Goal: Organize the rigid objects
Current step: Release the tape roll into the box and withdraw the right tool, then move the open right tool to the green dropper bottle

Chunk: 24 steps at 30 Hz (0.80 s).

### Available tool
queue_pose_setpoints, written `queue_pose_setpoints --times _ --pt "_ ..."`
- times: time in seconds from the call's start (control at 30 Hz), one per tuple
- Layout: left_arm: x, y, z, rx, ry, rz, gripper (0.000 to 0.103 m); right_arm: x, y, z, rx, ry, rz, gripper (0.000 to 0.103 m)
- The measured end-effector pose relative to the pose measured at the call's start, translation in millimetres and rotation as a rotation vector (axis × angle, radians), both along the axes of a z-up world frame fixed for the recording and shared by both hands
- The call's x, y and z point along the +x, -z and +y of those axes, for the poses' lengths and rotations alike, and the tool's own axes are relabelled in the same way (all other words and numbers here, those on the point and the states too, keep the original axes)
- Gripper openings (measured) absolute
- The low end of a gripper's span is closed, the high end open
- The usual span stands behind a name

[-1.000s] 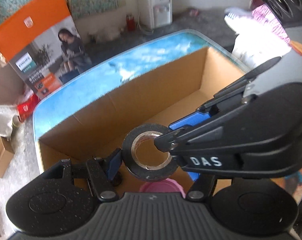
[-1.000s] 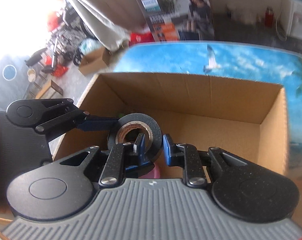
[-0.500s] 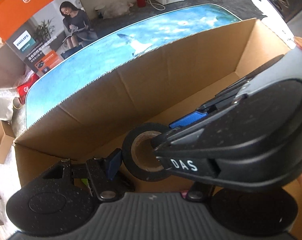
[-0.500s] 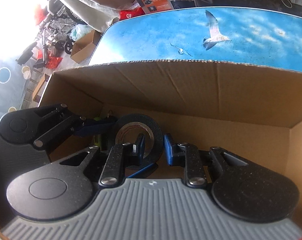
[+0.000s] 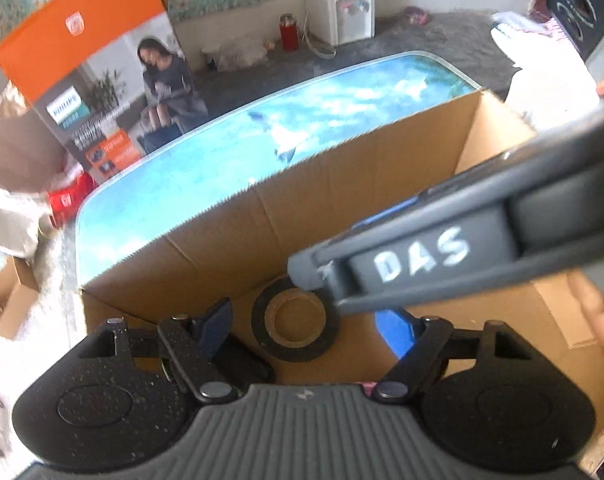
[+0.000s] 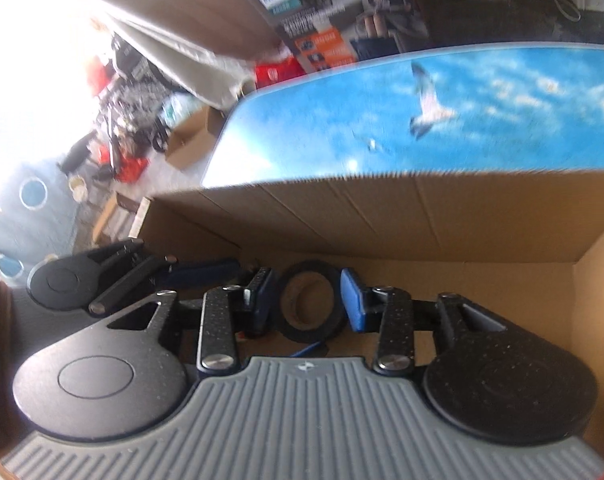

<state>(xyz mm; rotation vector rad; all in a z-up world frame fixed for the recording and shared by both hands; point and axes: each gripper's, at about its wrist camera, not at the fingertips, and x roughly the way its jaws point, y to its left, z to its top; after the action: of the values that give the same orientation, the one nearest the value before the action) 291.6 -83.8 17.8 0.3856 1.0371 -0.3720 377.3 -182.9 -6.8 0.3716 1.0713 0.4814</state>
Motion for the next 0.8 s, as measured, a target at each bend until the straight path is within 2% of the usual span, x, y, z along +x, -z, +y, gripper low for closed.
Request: queue_pose_setpoints --times 0.1,0.2,0.43,0.6,0.8 --pt "-18 -20 0 0.008 0.017 -0.071 0.081 -21 -25 -9 -0.002 0.018 -0.064 0.048" --pt "-37 -43 2 0.014 0.032 -0.153 0.088 -48 -50 -21 0.008 0.041 -0.131 0.052" --pt "-97 -92 20 -0.058 0.040 -0.258 0.093 -141 -107 -48 0.039 0.076 -0.308 0.069" --pt "-158 -107 29 -0.145 0.086 -0.278 0.097 -221 -127 -73 0.077 0.108 -0.418 0.078" --pt "-221 -86 26 -0.309 0.133 -0.217 0.100 -296 -109 -96 0.109 0.195 -0.428 0.080"
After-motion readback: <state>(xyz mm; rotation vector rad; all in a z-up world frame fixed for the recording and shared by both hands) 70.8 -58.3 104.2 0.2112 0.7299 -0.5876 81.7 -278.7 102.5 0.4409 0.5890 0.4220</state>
